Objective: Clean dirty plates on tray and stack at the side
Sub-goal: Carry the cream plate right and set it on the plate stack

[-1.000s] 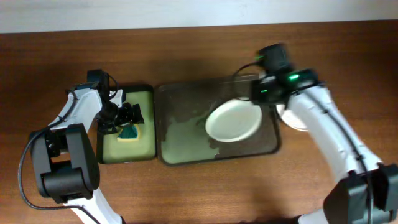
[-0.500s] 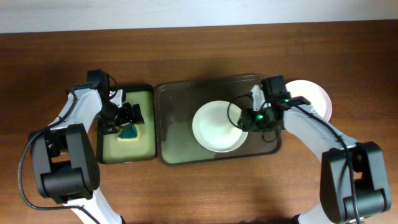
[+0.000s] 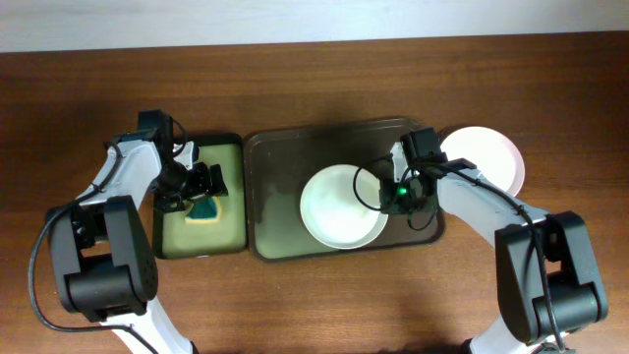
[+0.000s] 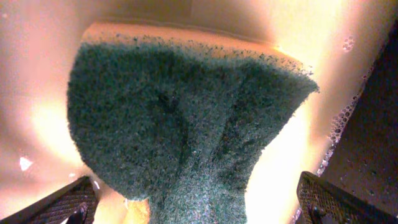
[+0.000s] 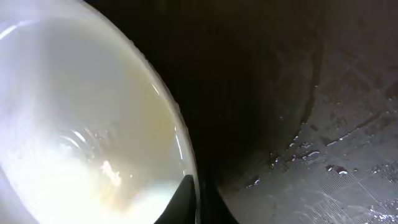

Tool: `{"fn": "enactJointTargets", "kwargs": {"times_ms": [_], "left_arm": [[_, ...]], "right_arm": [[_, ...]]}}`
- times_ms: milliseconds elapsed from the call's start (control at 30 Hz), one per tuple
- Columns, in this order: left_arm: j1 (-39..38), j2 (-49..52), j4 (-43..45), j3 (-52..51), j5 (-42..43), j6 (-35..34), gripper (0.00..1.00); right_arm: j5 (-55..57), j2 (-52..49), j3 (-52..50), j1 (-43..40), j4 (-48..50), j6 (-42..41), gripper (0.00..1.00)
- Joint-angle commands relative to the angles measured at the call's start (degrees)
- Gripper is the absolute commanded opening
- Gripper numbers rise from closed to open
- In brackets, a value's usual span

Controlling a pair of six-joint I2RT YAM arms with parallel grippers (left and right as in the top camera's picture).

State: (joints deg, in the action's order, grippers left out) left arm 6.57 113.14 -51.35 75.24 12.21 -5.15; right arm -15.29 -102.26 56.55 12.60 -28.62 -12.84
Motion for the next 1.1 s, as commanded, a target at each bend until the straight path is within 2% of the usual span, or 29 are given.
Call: {"fn": "enactJointTargets", "kwargs": {"times_ms": [0,67,133,233,300,333,400,433,500,567,667,767,833,867,900,933,967,1000,1067], "left_arm": [[0.09,-0.96,-0.09,-0.33,0.48,0.5,0.99],[0.09,-0.96,-0.07,-0.33,0.46,0.5,0.99],[0.09,-0.96,-0.07,-0.33,0.48,0.5,0.99],[0.09,-0.96,0.0,-0.33,0.48,0.48,0.99],[0.09,-0.96,0.11,-0.33,0.48,0.5,1.0],[0.09,-0.96,0.11,-0.33,0.48,0.5,0.99],[0.09,-0.96,0.11,-0.33,0.48,0.5,1.0],[0.09,-0.96,0.11,-0.33,0.48,0.5,0.99],[0.09,-0.96,0.13,-0.33,0.48,0.5,0.99],[0.09,-0.96,0.11,-0.33,0.48,0.5,0.99],[0.09,-0.96,0.13,-0.33,0.48,0.5,0.99],[0.09,-0.96,0.13,-0.33,0.48,0.5,0.99],[0.09,-0.96,0.13,-0.33,0.48,0.5,0.99],[0.09,-0.96,0.13,-0.33,0.48,0.5,0.99],[0.09,-0.96,0.15,-0.33,0.48,0.5,0.99],[0.09,-0.96,0.15,-0.33,0.48,0.5,1.0],[0.09,-0.96,0.13,-0.33,0.48,0.5,0.99],[0.09,-0.96,0.13,-0.33,0.48,0.5,0.99],[0.09,-0.96,0.13,-0.33,0.48,0.48,0.99]], "right_arm": [[-2.93,4.92,7.61,-1.27,-4.59,-1.57,0.04],[-1.09,11.87,18.91,-2.62,-14.21,-0.7,0.04],[8.63,18.64,27.04,-1.75,-22.47,1.03,0.04],[26.77,27.85,28.41,6.08,-28.0,0.24,0.04],[41.27,27.15,28.17,14.8,-29.59,-1.09,0.04],[55.25,23.43,28.09,21.99,-32.81,-4.96,0.04],[70.9,14.91,28.11,31.41,-37.27,-9.49,0.04],[79.82,5.79,28.09,38.77,-39.17,-11.72,0.04],[97.26,-6.21,28.11,46.25,-41.07,-11.74,0.04],[105.9,-13.14,28.11,49.24,-40.98,-11.74,0.04],[101.9,-13.97,28.11,47.6,-41.27,-15.15,0.04],[84.43,-7.02,28.2,37.86,-40.96,-16.65,0.04],[64.46,-0.74,28.76,25.07,-38.56,-15.89,0.04],[51.52,2.08,28.76,17.25,-36.13,-10.99,0.04],[43.39,3.26,28.76,12.7,-34.49,-7.52,0.04],[24.02,4.55,28.76,1.99,-31.61,-1.46,0.04],[14.82,4.52,28.74,-5.14,-30.86,-0.44,0.04],[8.26,4.26,28.74,-12.48,-30.47,-0.46,0.04],[5.4,3.96,28.74,-27.8,-30.03,-0.48,0.04]]}}
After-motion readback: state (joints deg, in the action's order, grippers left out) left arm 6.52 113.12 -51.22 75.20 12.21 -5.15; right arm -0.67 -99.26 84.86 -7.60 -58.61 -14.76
